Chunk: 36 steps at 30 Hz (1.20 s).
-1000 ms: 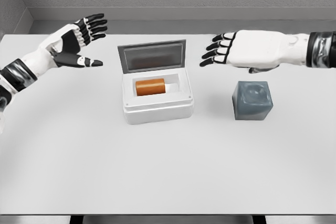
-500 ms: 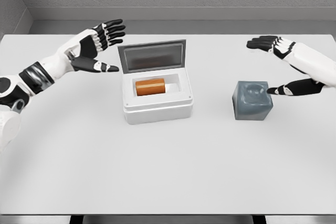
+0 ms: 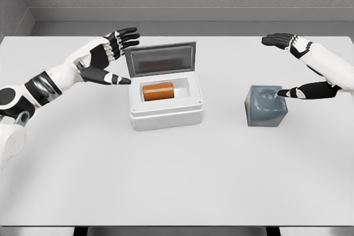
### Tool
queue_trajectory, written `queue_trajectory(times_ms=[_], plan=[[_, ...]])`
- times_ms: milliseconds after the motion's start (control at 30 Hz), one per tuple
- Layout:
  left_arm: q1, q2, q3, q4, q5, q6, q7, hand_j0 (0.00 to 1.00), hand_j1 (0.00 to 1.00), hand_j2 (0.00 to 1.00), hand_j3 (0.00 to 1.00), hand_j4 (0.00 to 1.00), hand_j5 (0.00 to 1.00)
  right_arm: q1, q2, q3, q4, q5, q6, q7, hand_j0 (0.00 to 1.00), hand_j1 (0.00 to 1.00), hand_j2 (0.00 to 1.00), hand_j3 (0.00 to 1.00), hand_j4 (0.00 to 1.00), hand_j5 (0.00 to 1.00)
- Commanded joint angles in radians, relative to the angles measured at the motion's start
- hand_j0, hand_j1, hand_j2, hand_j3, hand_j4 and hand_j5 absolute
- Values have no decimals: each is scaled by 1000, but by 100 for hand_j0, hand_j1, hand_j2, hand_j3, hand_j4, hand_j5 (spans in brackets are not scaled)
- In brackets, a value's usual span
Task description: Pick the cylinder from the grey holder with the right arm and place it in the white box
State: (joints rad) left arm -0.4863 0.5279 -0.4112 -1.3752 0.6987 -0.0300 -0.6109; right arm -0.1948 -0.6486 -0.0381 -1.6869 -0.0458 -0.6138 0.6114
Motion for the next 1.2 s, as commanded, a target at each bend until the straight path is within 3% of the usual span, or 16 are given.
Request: queue_trajectory(times_ms=[0,333,600,833,900,1067,1167], plan=[[0,6,3,-21,7,-1,0,100,100,100,100,100,100,0,0,0,0,-8,3,-1,100,100,100,100,100,100],[5,40,9,-21,9,-1,0,100,100,100,100,100,100,2,0,0,0,-8,3,-1,100,100,100,100,100,100],[48,73,11,-85,9,-1,0,100,100,100,100,100,100,2,0,0,0,-8,3,-1,100,100,100,100,100,100],[61,98,64,-93,10,-1,0,100,100,100,100,100,100,2,0,0,0,-8,3,-1,100,100,100,100,100,100],[71,139,77,-96,10,-1,0,100,100,100,100,100,100,2,0,0,0,-8,3,-1,100,100,100,100,100,100],[106,353,106,-117,16,-1,0,100,100,100,100,100,100,5,0,0,0,-8,3,-1,100,100,100,100,100,100],[132,400,137,-116,18,-14,0,100,100,100,100,100,100,5,0,0,0,-8,3,-1,100,100,100,100,100,100]])
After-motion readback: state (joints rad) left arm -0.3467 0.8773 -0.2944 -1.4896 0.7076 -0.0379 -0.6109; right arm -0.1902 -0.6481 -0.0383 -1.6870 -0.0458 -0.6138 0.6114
